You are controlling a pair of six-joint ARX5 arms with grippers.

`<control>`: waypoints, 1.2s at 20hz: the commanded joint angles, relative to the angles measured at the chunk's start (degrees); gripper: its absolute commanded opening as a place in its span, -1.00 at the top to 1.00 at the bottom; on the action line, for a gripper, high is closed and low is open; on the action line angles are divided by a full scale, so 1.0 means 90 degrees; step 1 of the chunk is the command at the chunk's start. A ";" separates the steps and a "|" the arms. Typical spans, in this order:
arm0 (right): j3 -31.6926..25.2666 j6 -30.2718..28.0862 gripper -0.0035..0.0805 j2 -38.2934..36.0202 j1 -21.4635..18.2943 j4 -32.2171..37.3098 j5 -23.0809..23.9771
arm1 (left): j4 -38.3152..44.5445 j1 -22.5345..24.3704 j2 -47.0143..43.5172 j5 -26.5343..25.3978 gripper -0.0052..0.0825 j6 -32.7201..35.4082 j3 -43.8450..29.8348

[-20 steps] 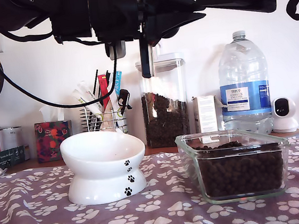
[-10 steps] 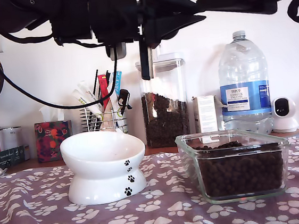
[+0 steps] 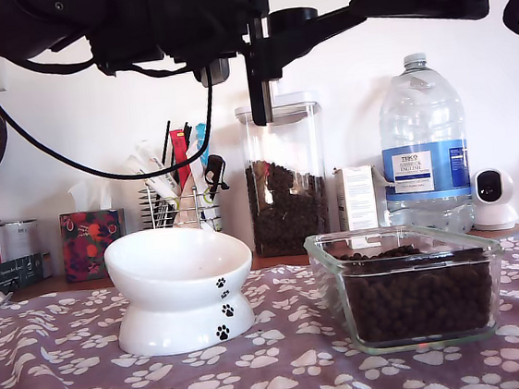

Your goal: Measure one spoon of cat food and pour it into the food bowl

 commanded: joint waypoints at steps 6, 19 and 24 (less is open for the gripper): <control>0.0007 -0.0034 0.95 0.0109 -0.0228 -0.0238 0.0214 | 0.0097 0.0163 0.0007 0.0651 0.18 0.0508 0.0041; 0.0214 -0.0964 0.95 0.0109 -0.0503 -0.1149 0.0202 | -0.1732 0.0532 -0.0100 0.1549 0.93 0.2701 0.0041; 0.1056 -0.1860 0.95 0.0109 -0.0503 -0.3249 0.0087 | -0.4097 0.0588 -0.1059 0.0401 0.93 0.5039 0.0041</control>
